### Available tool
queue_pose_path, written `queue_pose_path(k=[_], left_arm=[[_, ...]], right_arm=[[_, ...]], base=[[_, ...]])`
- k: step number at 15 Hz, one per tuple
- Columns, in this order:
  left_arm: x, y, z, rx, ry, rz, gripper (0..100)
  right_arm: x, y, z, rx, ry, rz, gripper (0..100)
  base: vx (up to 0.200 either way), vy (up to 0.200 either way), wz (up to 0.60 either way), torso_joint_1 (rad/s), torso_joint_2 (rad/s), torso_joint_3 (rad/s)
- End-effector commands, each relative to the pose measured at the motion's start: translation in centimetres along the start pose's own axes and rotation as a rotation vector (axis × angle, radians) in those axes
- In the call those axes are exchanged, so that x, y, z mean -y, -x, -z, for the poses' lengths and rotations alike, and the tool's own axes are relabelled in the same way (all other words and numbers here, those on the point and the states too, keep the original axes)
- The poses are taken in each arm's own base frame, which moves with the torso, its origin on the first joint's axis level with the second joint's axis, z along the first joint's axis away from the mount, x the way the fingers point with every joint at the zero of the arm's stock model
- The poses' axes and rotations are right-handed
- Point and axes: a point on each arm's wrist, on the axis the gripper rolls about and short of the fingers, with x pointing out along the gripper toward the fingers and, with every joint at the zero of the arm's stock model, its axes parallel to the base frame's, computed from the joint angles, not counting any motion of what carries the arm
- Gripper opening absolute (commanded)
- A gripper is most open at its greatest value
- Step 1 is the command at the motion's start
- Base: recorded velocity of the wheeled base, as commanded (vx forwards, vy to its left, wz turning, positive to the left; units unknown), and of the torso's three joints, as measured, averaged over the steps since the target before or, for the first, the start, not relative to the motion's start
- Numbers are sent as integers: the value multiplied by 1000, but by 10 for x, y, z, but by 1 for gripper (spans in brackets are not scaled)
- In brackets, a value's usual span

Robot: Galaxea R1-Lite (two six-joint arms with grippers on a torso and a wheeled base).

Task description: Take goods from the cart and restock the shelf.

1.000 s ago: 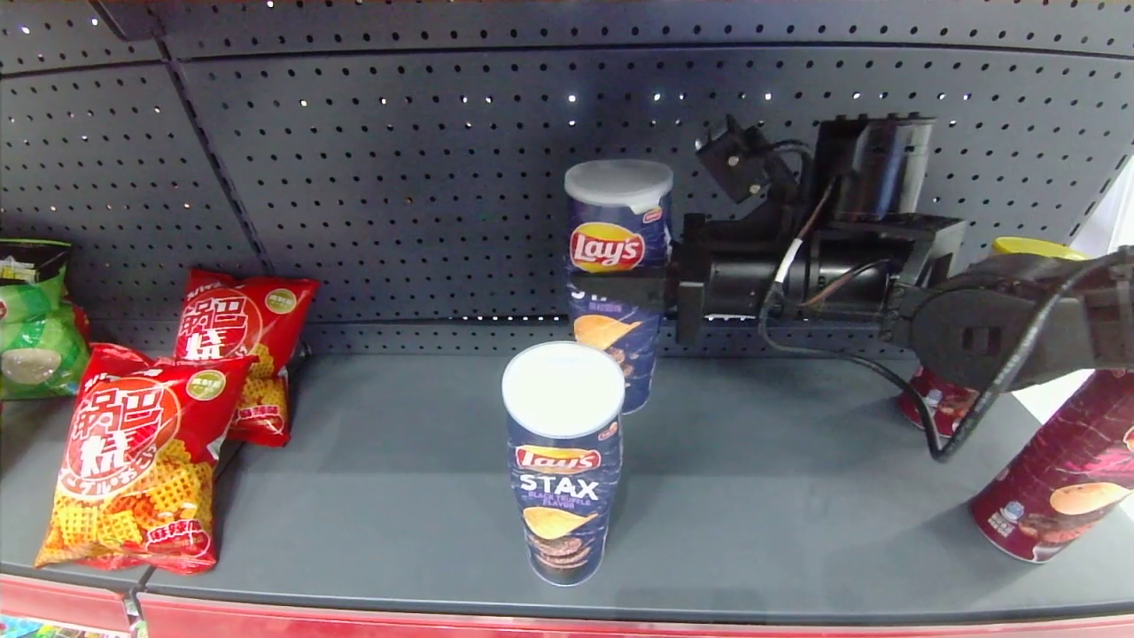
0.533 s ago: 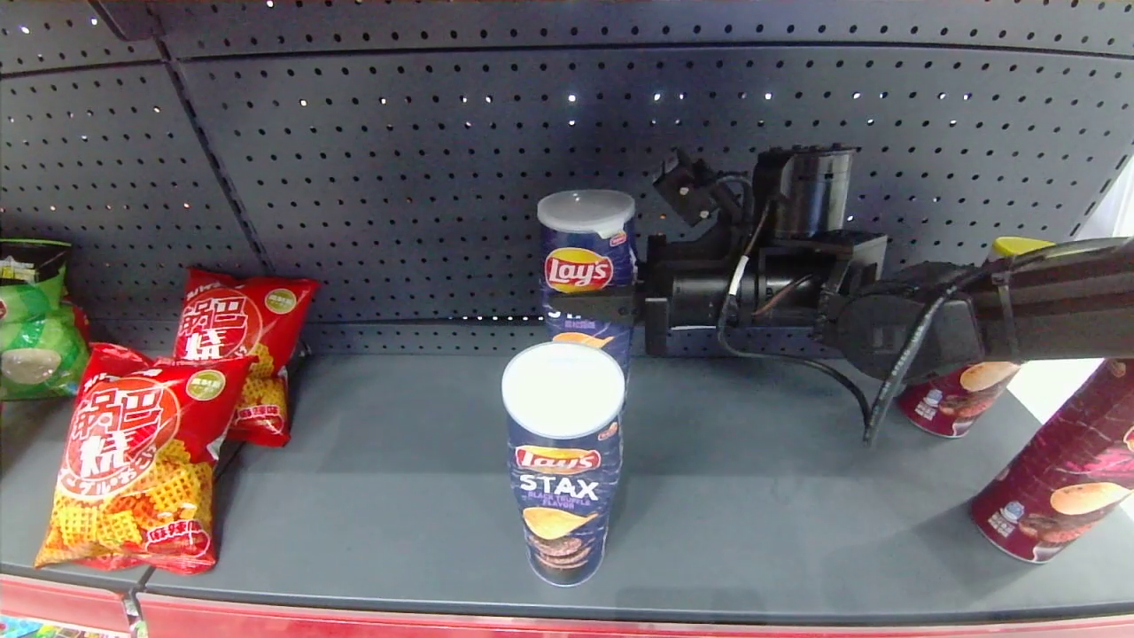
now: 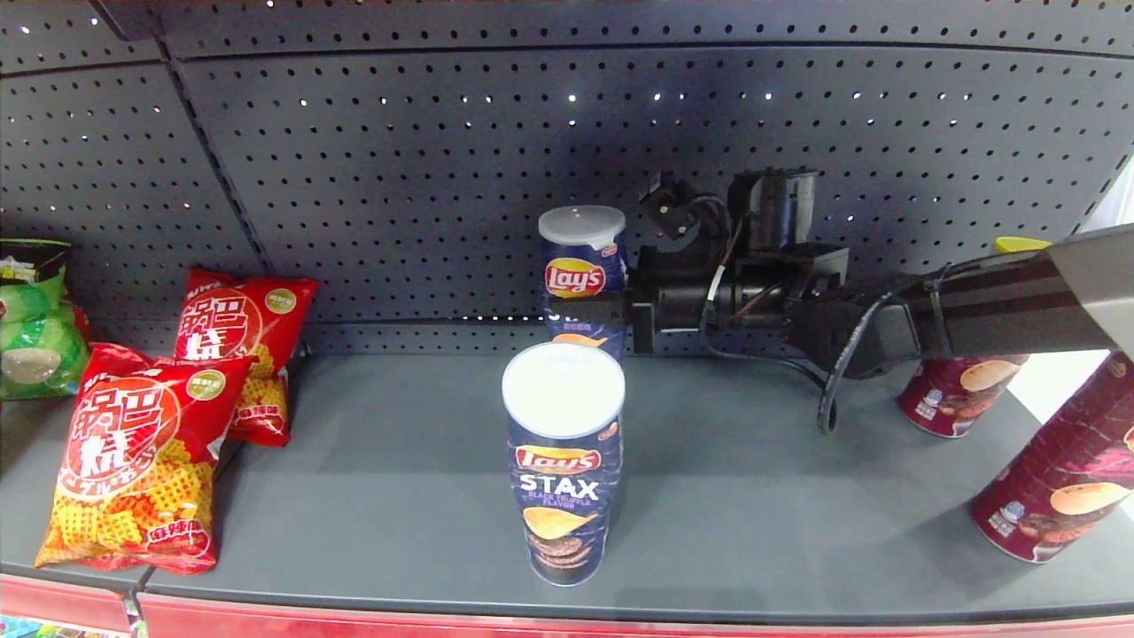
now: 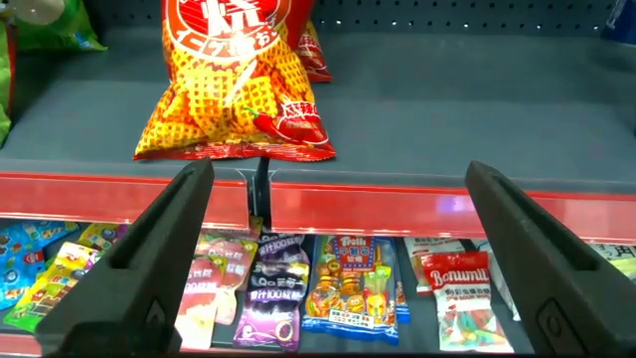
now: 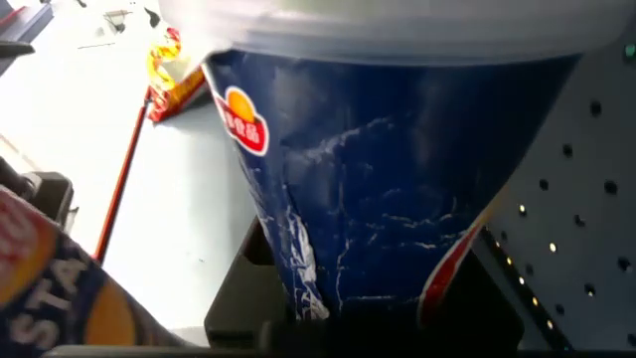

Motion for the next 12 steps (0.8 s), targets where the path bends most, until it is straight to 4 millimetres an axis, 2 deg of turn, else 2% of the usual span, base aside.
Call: queue_pose_path(k=[1, 5, 12], left_arm=[[0, 0, 0, -3, 0, -2, 100], [0, 0, 0, -3, 0, 0, 100], [0, 0, 0, -3, 0, 0, 100]], right_arm=[[5, -2, 9, -12, -13, 3, 0], [7, -5, 14, -4, -10, -12, 0], [1, -11, 9, 20, 12, -27, 0]], base=[[0, 0, 0, 0, 0, 0], [0, 0, 0, 0, 0, 0], [0, 0, 0, 0, 0, 0]])
